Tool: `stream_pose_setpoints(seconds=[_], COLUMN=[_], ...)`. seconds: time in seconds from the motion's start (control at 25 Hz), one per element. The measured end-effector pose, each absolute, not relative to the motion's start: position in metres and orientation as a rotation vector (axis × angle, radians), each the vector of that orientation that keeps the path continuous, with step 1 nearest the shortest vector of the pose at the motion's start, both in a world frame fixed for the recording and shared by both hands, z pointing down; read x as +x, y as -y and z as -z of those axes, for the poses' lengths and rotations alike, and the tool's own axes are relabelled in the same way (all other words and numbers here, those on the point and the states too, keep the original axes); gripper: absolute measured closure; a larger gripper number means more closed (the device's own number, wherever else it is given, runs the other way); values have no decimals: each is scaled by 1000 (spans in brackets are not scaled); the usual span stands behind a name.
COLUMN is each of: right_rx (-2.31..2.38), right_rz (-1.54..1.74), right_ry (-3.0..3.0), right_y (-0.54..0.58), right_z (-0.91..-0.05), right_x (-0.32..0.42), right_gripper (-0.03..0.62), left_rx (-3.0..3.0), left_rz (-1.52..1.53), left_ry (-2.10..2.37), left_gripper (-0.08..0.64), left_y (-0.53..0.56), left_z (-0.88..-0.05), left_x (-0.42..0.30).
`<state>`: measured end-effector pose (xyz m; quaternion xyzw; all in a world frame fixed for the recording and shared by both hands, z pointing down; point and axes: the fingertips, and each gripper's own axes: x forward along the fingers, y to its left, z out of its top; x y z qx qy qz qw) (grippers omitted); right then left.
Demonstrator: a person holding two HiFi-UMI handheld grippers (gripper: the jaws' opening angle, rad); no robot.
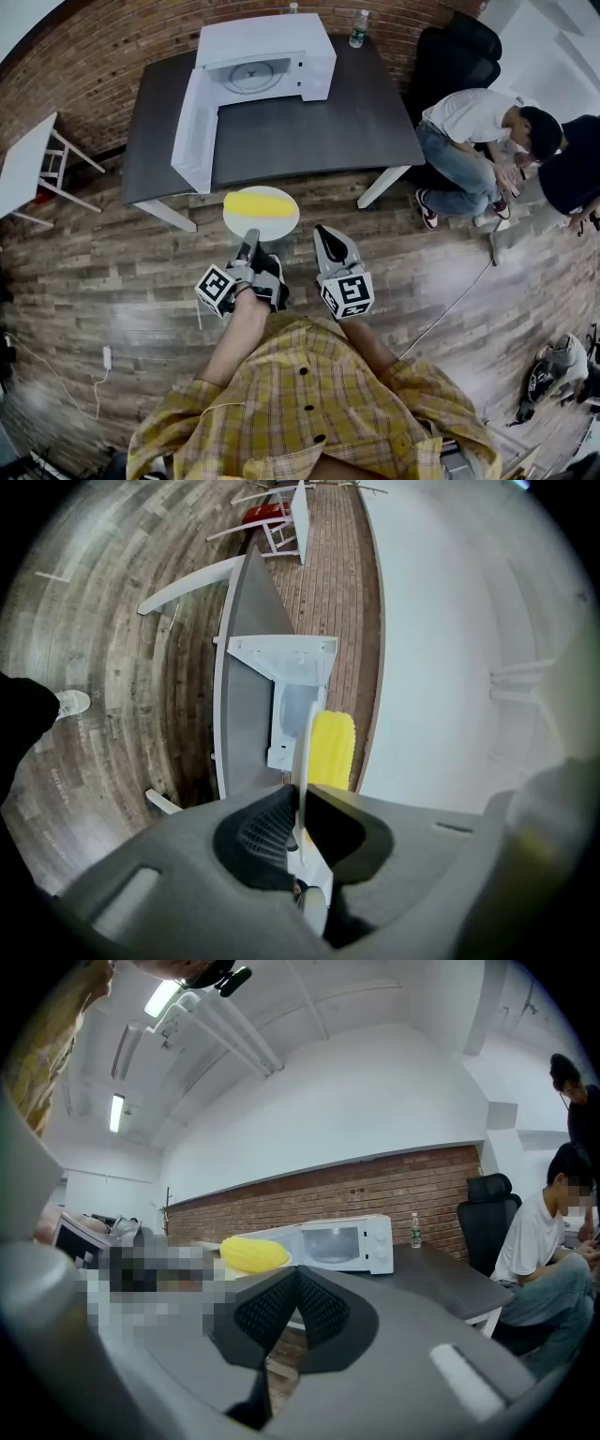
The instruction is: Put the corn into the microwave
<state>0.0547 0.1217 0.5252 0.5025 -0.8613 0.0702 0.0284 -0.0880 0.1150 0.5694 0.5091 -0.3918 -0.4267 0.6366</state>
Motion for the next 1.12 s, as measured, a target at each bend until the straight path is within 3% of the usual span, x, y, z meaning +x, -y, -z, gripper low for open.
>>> stream_pose_setpoints(seconds=[1.12], right_rx=[1606], right_rz=[-242], right_ry=[2637], right_y=[94], right_z=[-504], right_x=[6], right_gripper=[592], left_rx=[1148], left_rz=[947], left_ry=[849], left_gripper=[528], left_y=[110], left_z=[-564], left_x=[-130])
